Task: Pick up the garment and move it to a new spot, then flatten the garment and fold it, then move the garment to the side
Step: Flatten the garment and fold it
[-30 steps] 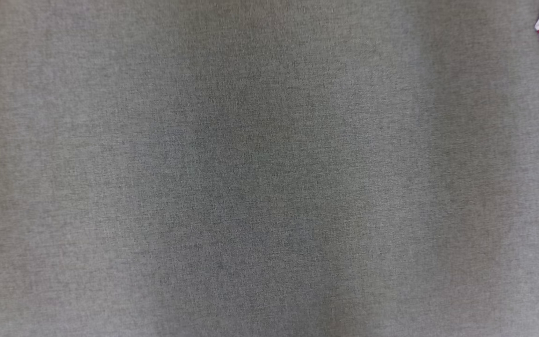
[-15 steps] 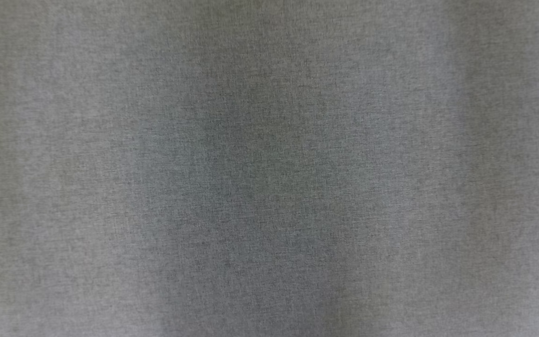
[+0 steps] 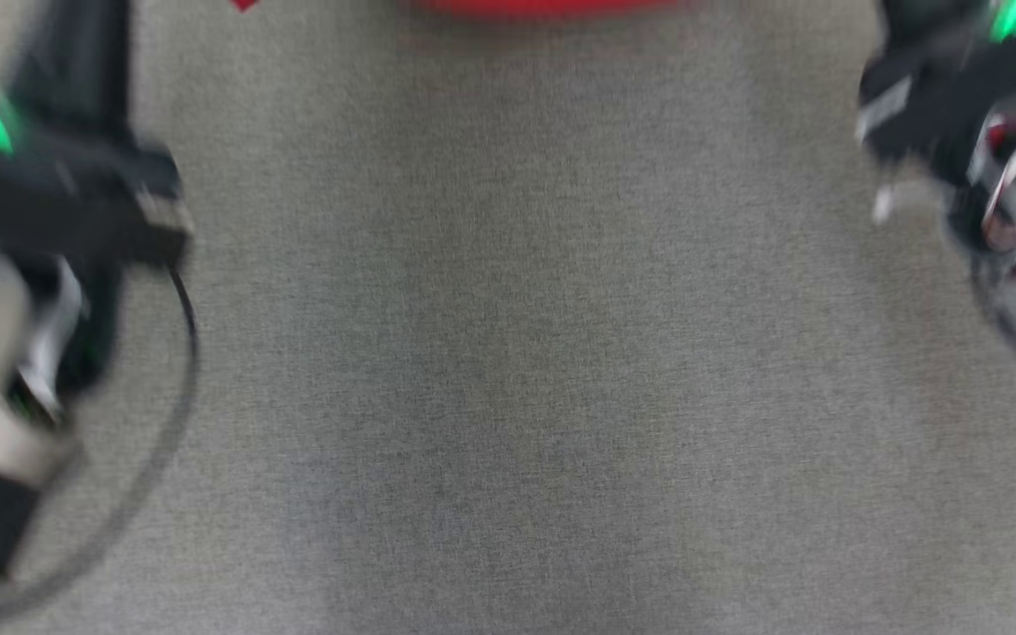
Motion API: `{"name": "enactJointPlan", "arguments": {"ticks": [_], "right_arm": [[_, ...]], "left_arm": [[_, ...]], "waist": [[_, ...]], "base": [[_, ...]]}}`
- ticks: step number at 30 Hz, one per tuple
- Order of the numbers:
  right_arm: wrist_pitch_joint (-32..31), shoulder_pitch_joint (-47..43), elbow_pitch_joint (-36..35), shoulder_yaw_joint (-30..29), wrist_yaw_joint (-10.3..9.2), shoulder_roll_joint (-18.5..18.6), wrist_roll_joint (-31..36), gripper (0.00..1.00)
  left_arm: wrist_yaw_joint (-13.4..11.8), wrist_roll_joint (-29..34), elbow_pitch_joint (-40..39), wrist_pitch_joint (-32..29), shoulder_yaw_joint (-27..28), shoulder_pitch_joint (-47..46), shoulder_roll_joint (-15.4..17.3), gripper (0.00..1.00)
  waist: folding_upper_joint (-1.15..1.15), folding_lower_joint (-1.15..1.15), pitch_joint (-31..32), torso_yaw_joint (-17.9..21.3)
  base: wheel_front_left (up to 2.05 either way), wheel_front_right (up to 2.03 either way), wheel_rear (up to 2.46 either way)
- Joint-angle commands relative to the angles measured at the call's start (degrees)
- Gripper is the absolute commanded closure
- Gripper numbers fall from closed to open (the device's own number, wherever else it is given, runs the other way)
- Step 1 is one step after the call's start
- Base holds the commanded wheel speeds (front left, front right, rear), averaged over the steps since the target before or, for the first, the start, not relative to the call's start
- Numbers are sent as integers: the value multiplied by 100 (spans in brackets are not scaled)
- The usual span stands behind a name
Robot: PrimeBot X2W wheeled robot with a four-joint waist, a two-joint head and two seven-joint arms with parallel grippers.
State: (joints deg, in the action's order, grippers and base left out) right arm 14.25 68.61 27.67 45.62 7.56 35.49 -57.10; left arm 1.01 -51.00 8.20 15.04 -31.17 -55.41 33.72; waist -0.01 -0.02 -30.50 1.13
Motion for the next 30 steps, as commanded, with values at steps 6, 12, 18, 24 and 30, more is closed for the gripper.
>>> {"name": "enactJointPlan", "arguments": {"ticks": [6,12,18,24,30], "right_arm": [[77,-1503,-510,-204,-18,133,-194,100],[94,-3061,-832,-539,-18,79,-70,100],[97,-4305,-957,-1045,-20,-46,182,100],[101,-5394,-1264,-1395,-23,-212,307,100],[49,-6318,-1584,-1573,-23,-413,409,100]], "left_arm": [[-28,252,-500,18,445,1726,-370,100],[195,663,-337,18,1048,3459,-947,100],[484,1038,67,19,1622,4530,-1544,100],[588,1554,266,20,2090,5326,-2012,100],[618,1997,323,19,2351,6023,-2275,100]], "waist": [[1,2,549,-24],[1,2,997,-31],[1,2,1510,-81],[1,2,1878,-76],[1,2,2175,-57]], "base": [[0,0,0],[0,0,0],[0,0,0],[0,0,0],[0,0,0]]}}
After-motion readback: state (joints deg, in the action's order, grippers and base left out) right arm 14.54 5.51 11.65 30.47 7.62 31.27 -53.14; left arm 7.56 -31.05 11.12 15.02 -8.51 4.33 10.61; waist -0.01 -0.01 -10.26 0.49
